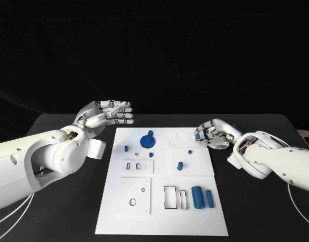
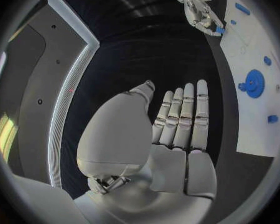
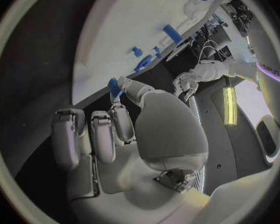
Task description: Assemble the parts on the task board
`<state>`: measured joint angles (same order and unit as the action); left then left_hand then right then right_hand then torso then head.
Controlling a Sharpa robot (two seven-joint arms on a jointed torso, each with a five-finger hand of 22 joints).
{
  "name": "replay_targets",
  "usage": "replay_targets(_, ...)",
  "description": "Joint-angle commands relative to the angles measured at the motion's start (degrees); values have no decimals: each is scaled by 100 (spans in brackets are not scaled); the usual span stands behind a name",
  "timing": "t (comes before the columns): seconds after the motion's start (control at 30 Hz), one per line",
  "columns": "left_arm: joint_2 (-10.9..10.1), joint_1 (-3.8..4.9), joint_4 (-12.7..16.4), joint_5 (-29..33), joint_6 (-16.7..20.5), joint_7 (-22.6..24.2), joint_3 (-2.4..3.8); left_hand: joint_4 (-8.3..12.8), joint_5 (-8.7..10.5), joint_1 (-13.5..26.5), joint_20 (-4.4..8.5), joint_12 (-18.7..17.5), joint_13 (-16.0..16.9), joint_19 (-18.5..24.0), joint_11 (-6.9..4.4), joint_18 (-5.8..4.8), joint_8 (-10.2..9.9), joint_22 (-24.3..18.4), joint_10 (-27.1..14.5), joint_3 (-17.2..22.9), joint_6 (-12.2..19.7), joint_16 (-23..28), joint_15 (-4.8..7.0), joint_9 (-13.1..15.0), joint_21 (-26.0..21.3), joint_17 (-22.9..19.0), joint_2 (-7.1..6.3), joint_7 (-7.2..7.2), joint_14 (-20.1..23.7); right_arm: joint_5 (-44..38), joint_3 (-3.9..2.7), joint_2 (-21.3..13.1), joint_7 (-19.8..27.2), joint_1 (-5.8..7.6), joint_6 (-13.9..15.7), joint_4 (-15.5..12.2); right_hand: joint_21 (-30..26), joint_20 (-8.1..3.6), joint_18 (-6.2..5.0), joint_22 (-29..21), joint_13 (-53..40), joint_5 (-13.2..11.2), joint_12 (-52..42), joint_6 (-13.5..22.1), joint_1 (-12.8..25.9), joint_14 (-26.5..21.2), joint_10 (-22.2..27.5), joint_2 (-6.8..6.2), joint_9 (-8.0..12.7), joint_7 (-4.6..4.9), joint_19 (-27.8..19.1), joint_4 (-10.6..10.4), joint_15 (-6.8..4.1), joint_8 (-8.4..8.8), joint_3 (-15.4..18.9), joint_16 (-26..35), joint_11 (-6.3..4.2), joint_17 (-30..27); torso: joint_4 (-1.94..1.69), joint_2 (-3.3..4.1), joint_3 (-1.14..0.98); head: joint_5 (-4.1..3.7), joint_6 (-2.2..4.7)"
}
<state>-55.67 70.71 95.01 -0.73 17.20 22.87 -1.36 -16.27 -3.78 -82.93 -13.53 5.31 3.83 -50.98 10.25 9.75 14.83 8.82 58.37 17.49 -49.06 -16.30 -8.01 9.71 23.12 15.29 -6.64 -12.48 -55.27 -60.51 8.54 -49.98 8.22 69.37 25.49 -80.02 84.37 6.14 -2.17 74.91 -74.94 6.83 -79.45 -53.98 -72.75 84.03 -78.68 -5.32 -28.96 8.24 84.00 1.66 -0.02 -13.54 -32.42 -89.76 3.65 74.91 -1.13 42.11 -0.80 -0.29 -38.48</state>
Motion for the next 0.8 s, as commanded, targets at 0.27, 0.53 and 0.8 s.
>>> replay_targets(0.27, 82, 8, -75, 7, -108, 6, 3, -1, 36, -35, -12, -38, 9, 25, 30, 64, -26, -10, 14, 44, 31, 41, 5, 1, 31, 10, -4, -119, 36, -383, -7, 233, -899, 226, 272, -870, 2, -42, 38, 978, -64, -60, 8, -2, 48, 597, 27, 108, -127, -22, 140, -7, -48, -100, -50, -24, -26, 1509, 17, -74, 53, 56, -20)
replay_targets(0.53, 176, 8, -190, 7, -116, 1, 1, -1, 36, -35, -12, -38, 9, 25, 30, 64, -26, -10, 14, 44, 31, 41, 5, 1, 31, 10, -4, -119, 36, -675, 23, 893, -1299, 233, 222, -1041, -23, -42, 30, 956, -54, -65, 18, 22, 67, 597, 35, 90, -129, -19, 121, -3, -47, -98, -46, -24, -24, 1509, -2, -114, 89, 111, -74)
replay_targets(0.8, 236, 8, -245, 7, -115, -2, 1, -2, 36, -35, -13, -39, 10, 27, 28, 64, -25, -11, 20, 45, 28, 43, 5, 2, 32, 15, -6, -116, 36, -1009, 74, 1489, -1619, 103, 71, -868, -39, -42, 25, 942, -45, -65, 26, 45, 90, 594, 42, 79, -130, -12, 108, -6, -44, -94, -43, -20, -19, 1496, -12, -113, 95, 155, -95)
